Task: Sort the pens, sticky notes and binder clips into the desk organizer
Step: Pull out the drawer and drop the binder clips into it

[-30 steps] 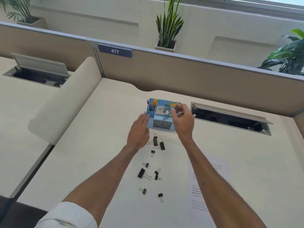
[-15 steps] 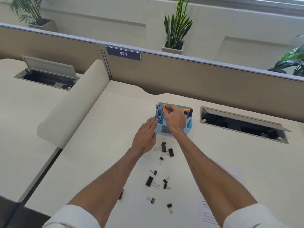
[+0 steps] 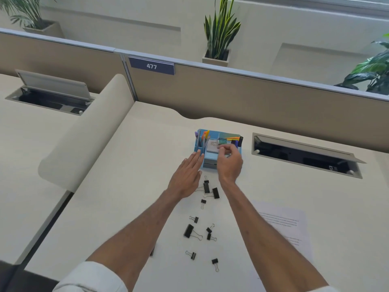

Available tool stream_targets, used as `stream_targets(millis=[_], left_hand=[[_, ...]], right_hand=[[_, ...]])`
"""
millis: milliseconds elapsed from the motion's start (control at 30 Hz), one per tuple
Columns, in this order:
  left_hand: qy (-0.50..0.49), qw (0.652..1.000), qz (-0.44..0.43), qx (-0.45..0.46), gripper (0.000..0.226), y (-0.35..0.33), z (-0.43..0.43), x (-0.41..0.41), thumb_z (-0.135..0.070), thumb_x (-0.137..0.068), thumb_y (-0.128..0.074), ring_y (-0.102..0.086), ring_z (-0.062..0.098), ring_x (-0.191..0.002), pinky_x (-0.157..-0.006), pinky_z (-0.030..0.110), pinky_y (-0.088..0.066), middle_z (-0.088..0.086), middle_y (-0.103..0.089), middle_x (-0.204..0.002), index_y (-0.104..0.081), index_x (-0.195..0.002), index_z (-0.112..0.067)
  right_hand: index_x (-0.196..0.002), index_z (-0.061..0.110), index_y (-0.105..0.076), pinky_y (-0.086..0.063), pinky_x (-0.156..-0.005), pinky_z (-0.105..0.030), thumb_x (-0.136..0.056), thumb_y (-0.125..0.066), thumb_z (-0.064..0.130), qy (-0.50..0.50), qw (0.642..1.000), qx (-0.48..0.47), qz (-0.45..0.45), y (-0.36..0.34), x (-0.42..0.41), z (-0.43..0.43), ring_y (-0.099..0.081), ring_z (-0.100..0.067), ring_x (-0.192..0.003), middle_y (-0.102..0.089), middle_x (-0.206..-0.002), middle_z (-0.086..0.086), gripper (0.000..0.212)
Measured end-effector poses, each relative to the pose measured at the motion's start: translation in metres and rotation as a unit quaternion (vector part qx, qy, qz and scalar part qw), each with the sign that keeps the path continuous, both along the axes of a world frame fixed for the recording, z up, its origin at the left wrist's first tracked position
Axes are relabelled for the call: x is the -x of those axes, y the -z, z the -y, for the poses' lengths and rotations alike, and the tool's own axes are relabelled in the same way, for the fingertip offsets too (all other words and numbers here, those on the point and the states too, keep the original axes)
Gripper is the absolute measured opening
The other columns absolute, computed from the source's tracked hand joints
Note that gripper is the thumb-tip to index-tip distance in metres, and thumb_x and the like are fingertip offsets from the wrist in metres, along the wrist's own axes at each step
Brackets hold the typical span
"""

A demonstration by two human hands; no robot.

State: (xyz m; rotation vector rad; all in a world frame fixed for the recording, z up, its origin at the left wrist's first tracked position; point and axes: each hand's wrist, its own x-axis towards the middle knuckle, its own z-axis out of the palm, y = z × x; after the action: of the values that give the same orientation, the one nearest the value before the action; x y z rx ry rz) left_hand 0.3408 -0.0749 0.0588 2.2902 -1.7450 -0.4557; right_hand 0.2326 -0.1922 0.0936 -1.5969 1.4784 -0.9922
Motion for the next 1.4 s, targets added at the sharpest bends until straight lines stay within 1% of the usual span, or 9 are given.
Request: stream_targets(millis=[233, 433, 567, 667, 867, 967, 1067, 1233, 1400], left_hand=[[0.01, 0.999, 0.031, -0.018, 0.065, -0.001, 0.001, 0.003, -0.028, -0.119, -0.025, 0.012, 0.016, -0.17, -0.14, 0.044, -0.007, -0.003, 0.017, -0.182, 0.009, -0.174, -0.019], [0.028, 0.998, 0.043, -0.037, 0.065, -0.003, 0.001, 0.001, -0.025, -0.119, -0.023, 0.013, 0.018, -0.17, -0.14, 0.048, -0.008, -0.003, 0.019, -0.181, 0.012, -0.173, -0.021], [0.03, 0.998, 0.028, -0.048, 0.065, -0.005, 0.003, -0.001, -0.025, -0.119, -0.024, 0.014, 0.018, -0.17, -0.14, 0.05, -0.009, -0.004, 0.019, -0.181, 0.013, -0.173, -0.022], [0.034, 0.998, 0.028, -0.049, 0.066, -0.005, 0.003, -0.004, -0.024, -0.119, -0.025, 0.014, 0.018, -0.17, -0.14, 0.05, -0.011, -0.005, 0.018, -0.181, 0.013, -0.173, -0.023], [0.049, 0.997, 0.026, -0.047, 0.07, -0.004, 0.002, -0.007, -0.017, -0.117, -0.029, 0.014, 0.017, -0.17, -0.139, 0.051, -0.015, -0.007, 0.019, -0.181, 0.013, -0.173, -0.024], [0.047, 0.998, 0.022, -0.042, 0.075, -0.004, 0.002, -0.007, -0.011, -0.115, -0.033, 0.014, 0.017, -0.17, -0.139, 0.05, -0.016, -0.008, 0.02, -0.181, 0.014, -0.173, -0.024], [0.045, 0.998, 0.02, -0.036, 0.079, -0.003, 0.001, -0.007, -0.007, -0.113, -0.035, 0.015, 0.018, -0.17, -0.139, 0.049, -0.017, -0.007, 0.02, -0.181, 0.014, -0.173, -0.024], [0.04, 0.999, 0.01, -0.033, 0.081, -0.003, 0.001, -0.005, -0.005, -0.112, -0.036, 0.015, 0.017, -0.169, -0.139, 0.048, -0.017, -0.008, 0.021, -0.181, 0.014, -0.173, -0.024], [0.044, 0.998, 0.005, -0.036, 0.085, -0.003, 0.002, -0.005, -0.004, -0.11, -0.039, 0.017, 0.017, -0.169, -0.139, 0.048, -0.017, -0.008, 0.023, -0.18, 0.015, -0.172, -0.024]], right_hand=[[-0.094, 0.008, -0.074, -0.049, -0.065, -0.036, -0.096, -0.064, 0.013, 0.092, 0.953, -0.266, 0.114, 0.028, 0.021, -0.028, -0.065, -0.028, -0.072, -0.078, -0.095, -0.012, 0.011], [-0.123, 0.007, -0.071, -0.054, -0.065, -0.035, -0.101, -0.055, 0.006, 0.05, 0.862, -0.435, 0.254, 0.024, 0.015, -0.032, -0.067, -0.027, -0.082, -0.078, -0.118, -0.01, 0.027], [-0.13, 0.005, -0.07, -0.056, -0.071, -0.036, -0.099, -0.052, -0.005, 0.071, 0.82, -0.463, 0.329, 0.022, 0.012, -0.031, -0.066, -0.028, -0.095, -0.074, -0.125, -0.011, 0.037], [-0.13, 0.004, -0.068, -0.054, -0.073, -0.036, -0.097, -0.052, -0.008, 0.086, 0.801, -0.467, 0.364, 0.02, 0.01, -0.029, -0.064, -0.023, -0.087, -0.071, -0.124, -0.01, 0.039], [-0.109, 0.004, -0.07, -0.05, -0.073, -0.032, -0.095, -0.049, -0.007, 0.103, 0.759, -0.495, 0.409, 0.021, 0.01, -0.026, -0.06, -0.017, -0.08, -0.068, -0.098, -0.007, 0.027], [-0.117, 0.005, -0.069, -0.049, -0.073, -0.031, -0.096, -0.05, -0.007, 0.105, 0.75, -0.498, 0.423, 0.02, 0.008, -0.025, -0.06, -0.016, -0.079, -0.069, -0.105, -0.006, 0.03], [-0.104, 0.003, -0.071, -0.048, -0.071, -0.029, -0.096, -0.056, -0.004, 0.102, 0.74, -0.505, 0.433, 0.019, 0.005, -0.023, -0.058, -0.015, -0.073, -0.067, -0.094, -0.007, 0.018], [-0.109, 0.002, -0.066, -0.049, -0.07, -0.027, -0.093, -0.06, -0.006, 0.113, 0.721, -0.51, 0.455, 0.018, 0.001, -0.02, -0.057, -0.015, -0.073, -0.063, -0.089, -0.008, 0.019], [-0.103, 0.006, -0.068, -0.051, -0.068, -0.029, -0.097, -0.07, 0.007, 0.098, 0.74, -0.507, 0.431, 0.019, 0.002, -0.018, -0.058, -0.017, -0.073, -0.063, -0.087, -0.006, 0.007]])
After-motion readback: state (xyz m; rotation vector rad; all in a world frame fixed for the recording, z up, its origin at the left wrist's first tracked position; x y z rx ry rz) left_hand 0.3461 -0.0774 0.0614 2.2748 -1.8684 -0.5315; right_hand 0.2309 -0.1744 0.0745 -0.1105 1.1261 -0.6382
